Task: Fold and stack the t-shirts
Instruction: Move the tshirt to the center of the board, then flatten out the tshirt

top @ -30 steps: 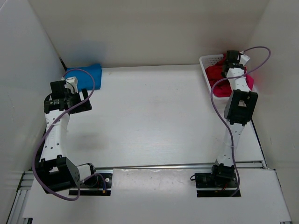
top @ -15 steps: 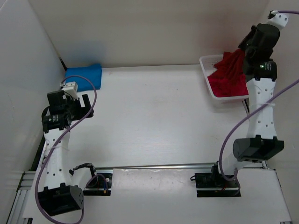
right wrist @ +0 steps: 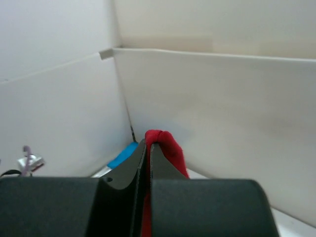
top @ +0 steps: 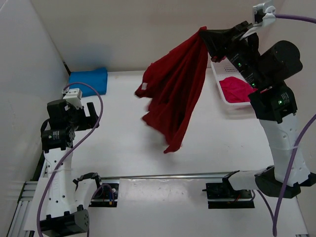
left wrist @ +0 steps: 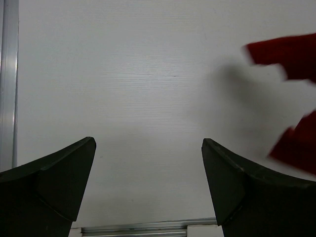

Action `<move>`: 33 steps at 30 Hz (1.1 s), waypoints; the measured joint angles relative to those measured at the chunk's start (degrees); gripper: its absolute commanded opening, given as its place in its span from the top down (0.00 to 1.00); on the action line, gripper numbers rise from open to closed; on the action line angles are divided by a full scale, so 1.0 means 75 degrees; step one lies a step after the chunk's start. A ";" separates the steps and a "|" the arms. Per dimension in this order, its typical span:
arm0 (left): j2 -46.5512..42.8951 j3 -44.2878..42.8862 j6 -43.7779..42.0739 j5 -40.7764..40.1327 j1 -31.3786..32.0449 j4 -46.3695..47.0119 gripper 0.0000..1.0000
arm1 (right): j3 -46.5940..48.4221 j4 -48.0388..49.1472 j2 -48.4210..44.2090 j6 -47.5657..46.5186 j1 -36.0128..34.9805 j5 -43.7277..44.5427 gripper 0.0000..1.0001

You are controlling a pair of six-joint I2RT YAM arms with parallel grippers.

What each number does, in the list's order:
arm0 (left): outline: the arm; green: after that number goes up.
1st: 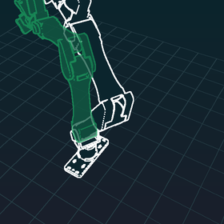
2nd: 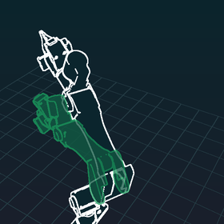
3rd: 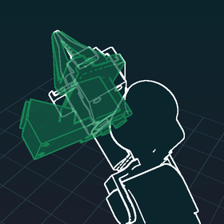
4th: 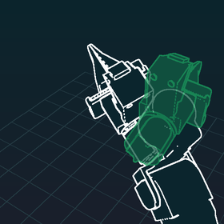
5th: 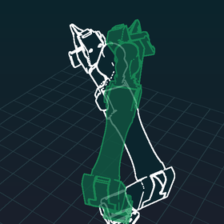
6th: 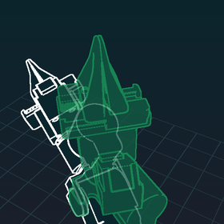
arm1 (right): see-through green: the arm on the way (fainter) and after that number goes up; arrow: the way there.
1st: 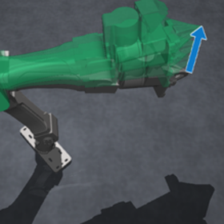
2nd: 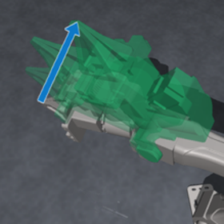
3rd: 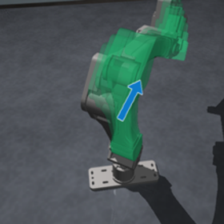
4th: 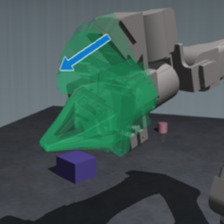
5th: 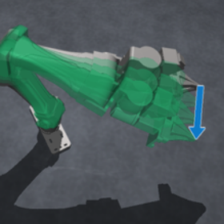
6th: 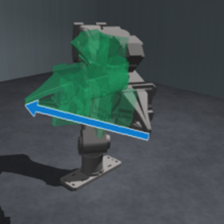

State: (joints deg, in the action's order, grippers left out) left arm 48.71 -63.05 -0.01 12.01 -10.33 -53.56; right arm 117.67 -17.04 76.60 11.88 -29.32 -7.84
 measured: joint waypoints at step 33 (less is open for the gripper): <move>0.4214 0.2897 -0.0015 -0.3025 0.3433 0.1218 0.00 | -0.3660 -0.2611 0.4086 0.1000 0.1154 0.0819 0.32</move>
State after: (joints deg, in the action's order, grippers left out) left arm 80.31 -41.32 -0.12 -10.68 15.42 -44.42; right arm 90.21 -36.62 107.24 19.38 -20.67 -1.69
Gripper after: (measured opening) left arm 0.996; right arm 0.678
